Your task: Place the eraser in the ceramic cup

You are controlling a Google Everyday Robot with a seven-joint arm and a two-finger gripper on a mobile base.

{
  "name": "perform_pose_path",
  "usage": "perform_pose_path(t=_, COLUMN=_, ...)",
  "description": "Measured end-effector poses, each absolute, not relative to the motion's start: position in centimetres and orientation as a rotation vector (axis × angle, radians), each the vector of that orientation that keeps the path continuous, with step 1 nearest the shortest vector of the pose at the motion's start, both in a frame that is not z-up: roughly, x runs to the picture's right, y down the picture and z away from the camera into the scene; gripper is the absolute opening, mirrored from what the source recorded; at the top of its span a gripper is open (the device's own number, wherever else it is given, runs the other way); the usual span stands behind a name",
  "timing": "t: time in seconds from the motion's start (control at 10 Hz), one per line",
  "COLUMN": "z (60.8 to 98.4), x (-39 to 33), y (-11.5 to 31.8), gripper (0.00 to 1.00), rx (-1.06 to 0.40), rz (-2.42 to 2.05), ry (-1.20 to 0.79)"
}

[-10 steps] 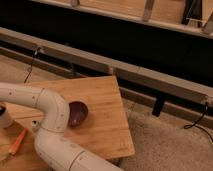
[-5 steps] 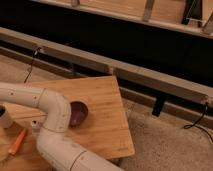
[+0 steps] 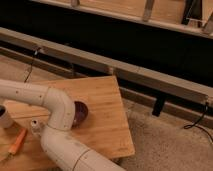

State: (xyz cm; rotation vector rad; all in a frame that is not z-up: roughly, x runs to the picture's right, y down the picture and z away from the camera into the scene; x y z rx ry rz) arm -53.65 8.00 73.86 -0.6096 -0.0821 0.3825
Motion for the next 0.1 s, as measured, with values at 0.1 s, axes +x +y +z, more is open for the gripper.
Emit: perform_pose_path(t=0.1, z=73.83, x=-53.62, y=7.93, gripper=0.79, rx=-0.609, rz=0.383, ry=-0.083)
